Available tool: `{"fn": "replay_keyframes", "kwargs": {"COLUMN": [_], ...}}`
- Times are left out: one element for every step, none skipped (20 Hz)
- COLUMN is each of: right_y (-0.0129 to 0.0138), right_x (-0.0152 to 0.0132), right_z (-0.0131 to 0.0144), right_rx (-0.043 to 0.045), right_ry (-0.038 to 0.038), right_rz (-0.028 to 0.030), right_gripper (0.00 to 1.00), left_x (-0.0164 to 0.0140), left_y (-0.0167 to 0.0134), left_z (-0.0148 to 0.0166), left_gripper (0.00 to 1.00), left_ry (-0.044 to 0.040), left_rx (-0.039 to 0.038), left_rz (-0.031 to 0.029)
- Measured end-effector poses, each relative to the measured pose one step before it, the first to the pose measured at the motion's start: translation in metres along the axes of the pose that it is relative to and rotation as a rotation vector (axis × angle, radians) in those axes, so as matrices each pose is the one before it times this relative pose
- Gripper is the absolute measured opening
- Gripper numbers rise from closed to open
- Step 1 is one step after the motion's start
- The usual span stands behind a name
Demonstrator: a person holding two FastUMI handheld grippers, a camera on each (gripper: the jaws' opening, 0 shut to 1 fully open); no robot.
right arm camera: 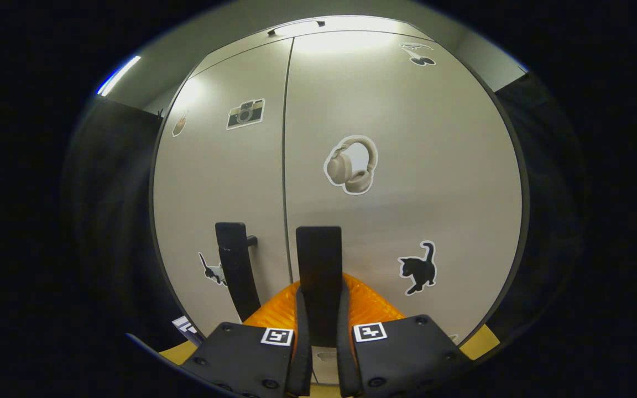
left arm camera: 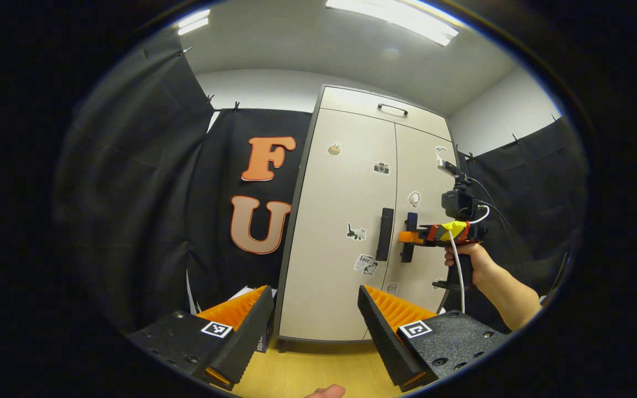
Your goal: Open the right door of the double-door shoe cabinet with the right hand, and open the left door with the left hand.
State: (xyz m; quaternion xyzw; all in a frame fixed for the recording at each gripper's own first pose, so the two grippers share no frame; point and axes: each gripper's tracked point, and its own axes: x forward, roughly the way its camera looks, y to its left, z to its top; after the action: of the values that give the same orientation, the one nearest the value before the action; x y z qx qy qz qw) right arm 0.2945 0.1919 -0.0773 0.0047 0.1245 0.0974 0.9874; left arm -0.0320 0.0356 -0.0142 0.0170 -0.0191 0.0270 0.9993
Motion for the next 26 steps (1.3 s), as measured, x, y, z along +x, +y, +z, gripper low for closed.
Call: {"fn": "replay_keyframes", "kwargs": {"right_y": [0.00005, 0.00074, 0.00047, 0.00028, 0.00003, 0.00092, 0.00006, 0.00015, 0.00022, 0.00060, -0.00016, -0.00082, -0.00065, 0.00001, -0.00153, -0.00238, -0.00248, -0.00173, -0.00237, -0.00225, -0.00253, -0.00266, -0.00372, -0.00343, -0.00466, -0.00471], "right_x": [-0.00091, -0.00229, -0.00234, -0.00371, -0.00569, -0.00945, -0.00975, -0.00812, -0.00600, -0.00719, -0.00659, -0.00738, -0.00886, -0.00833, -0.00923, -0.01199, -0.01062, -0.01026, -0.00750, -0.00689, -0.00709, -0.00792, -0.00754, -0.00887, -0.00576, -0.00781], "right_z": [-0.00020, -0.00021, -0.00025, -0.00042, -0.00060, -0.00093, -0.00119, 0.00047, -0.00007, -0.00141, -0.00085, -0.00034, -0.00040, 0.00094, -0.00060, -0.00017, 0.00026, -0.00024, -0.00017, -0.00016, 0.00027, 0.00092, 0.00025, 0.00111, -0.00279, -0.00017], "right_rx": [0.00216, 0.00193, 0.00117, -0.00705, -0.00538, 0.00289, 0.00721, 0.00720, 0.00462, -0.00132, -0.00722, -0.01294, -0.01329, -0.00597, 0.00002, 0.00133, -0.00151, -0.00635, -0.00969, -0.00792, -0.00160, -0.00021, 0.00243, 0.00478, 0.00465, 0.00287], "right_ry": [0.00689, 0.00757, 0.00705, 0.00775, 0.00533, 0.00116, 0.00395, 0.00396, 0.00210, 0.00186, 0.00070, -0.00228, -0.00500, -0.00650, -0.00422, -0.00366, -0.00093, -0.00162, -0.00022, -0.00048, -0.00077, -0.00133, -0.00103, -0.00288, -0.00200, -0.00199], "right_rz": [0.01188, 0.01005, 0.00778, 0.01006, 0.01452, 0.02021, 0.02366, 0.02199, 0.01693, 0.01086, 0.00650, 0.00785, 0.01197, 0.01464, 0.01393, 0.01169, 0.00800, 0.00515, 0.00245, 0.00083, -0.00018, 0.00072, 0.00100, -0.00032, -0.00130, -0.00237], "right_gripper": [0.26, 0.26, 0.27, 0.26, 0.27, 0.27, 0.27, 0.27, 0.27, 0.27, 0.27, 0.27, 0.27, 0.27, 0.27, 0.27, 0.27, 0.27, 0.27, 0.27, 0.27, 0.27, 0.27, 0.27, 0.27, 0.27], "left_x": [-0.00114, 0.00075, 0.00001, -0.00009, -0.00034, 0.00083, -0.00070, 0.00015, 0.00001, 0.00058, -0.00046, -0.00044, -0.00075, -0.00214, -0.00180, -0.00108, -0.00099, 0.00066, -0.00033, -0.00071, -0.00001, -0.00109, 0.00061, 0.00014, 0.00043, 0.00098], "left_y": [-0.00184, -0.00232, -0.00099, -0.00103, -0.00108, -0.00053, 0.00071, -0.00141, -0.00162, -0.00148, -0.00306, -0.00260, -0.00196, -0.00182, -0.00026, 0.00019, -0.00058, -0.00068, 0.00044, -0.00206, -0.00212, -0.00152, -0.00070, -0.00014, 0.00024, -0.00022], "left_z": [-0.00076, -0.00005, 0.00019, -0.00017, -0.00059, -0.00113, 0.00027, -0.00092, -0.00159, -0.00030, 0.00024, 0.00047, 0.00085, 0.00079, 0.00130, 0.00135, 0.00142, 0.00105, 0.00041, 0.00035, -0.00126, -0.00041, 0.00141, 0.00101, -0.00056, 0.00087], "left_gripper": [0.94, 0.94, 0.94, 0.94, 0.94, 0.94, 0.94, 0.94, 0.94, 0.94, 0.94, 0.94, 0.94, 0.94, 0.94, 0.94, 0.94, 0.94, 0.94, 0.94, 0.94, 0.91, 0.94, 0.94, 0.94, 0.94], "left_ry": [0.00003, -0.00070, -0.00200, -0.00148, 0.00263, 0.00469, -0.00108, -0.00049, 0.00319, 0.00164, -0.00092, 0.00068, -0.00111, -0.00532, -0.00622, -0.00593, -0.00607, -0.00383, -0.00384, -0.00300, 0.00176, 0.00055, -0.00146, -0.00275, -0.00217, -0.00102], "left_rx": [-0.00248, -0.00540, -0.00574, -0.00291, 0.00375, 0.01033, 0.00828, 0.00485, 0.00279, -0.00131, -0.00479, -0.00477, -0.00263, 0.00206, 0.00654, 0.00956, 0.00969, 0.01213, 0.00856, -0.00038, -0.00434, -0.00558, -0.00316, -0.00097, -0.00013, 0.00020], "left_rz": [-0.00624, -0.00474, -0.00379, -0.00130, -0.00286, 0.00020, 0.00301, -0.00126, -0.00088, -0.00357, -0.00739, -0.00698, -0.00628, -0.00488, 0.00175, 0.00330, 0.00178, 0.00321, 0.00902, -0.00132, -0.00311, -0.00126, -0.00128, 0.00047, 0.00257, 0.00052]}}
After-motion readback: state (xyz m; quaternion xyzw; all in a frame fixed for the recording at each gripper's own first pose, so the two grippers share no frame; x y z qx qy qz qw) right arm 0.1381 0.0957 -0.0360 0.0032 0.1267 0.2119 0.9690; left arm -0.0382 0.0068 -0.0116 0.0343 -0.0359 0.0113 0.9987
